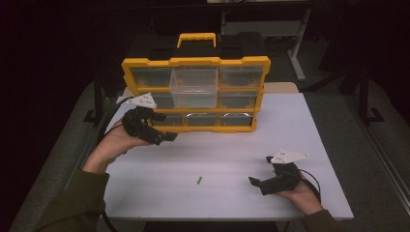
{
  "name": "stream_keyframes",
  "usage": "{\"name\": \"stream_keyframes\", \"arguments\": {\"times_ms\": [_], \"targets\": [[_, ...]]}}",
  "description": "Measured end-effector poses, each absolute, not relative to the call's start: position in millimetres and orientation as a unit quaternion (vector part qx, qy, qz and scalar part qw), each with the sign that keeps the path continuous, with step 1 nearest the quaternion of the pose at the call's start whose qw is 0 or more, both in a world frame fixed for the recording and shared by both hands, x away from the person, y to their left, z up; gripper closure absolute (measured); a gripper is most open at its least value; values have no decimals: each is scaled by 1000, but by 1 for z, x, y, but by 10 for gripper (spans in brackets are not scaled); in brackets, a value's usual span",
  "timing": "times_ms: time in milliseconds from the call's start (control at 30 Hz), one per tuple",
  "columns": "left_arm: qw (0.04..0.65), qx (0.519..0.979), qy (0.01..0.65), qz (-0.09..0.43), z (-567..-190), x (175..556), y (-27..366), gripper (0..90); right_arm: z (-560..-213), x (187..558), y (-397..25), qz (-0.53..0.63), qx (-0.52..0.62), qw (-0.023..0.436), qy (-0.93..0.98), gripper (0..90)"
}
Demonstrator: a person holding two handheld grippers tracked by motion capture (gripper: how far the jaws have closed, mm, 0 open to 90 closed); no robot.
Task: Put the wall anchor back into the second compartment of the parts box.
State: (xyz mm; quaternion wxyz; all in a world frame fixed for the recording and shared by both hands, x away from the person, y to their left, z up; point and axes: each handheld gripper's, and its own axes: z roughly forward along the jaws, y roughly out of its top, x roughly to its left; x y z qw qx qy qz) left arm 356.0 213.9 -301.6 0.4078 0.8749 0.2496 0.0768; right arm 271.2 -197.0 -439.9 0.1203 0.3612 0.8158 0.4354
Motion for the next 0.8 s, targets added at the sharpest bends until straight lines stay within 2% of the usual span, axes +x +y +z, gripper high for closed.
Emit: {"name": "stream_keyframes", "arguments": {"times_ms": [400, 800], "targets": [[387, 889, 234, 70, -346, 345, 190, 126, -441, 271, -197, 438, 361, 123, 814, 0], [394, 885, 243, 47, -384, 330, 166, 126, -441, 271, -197, 437, 362, 123, 814, 0]]}}
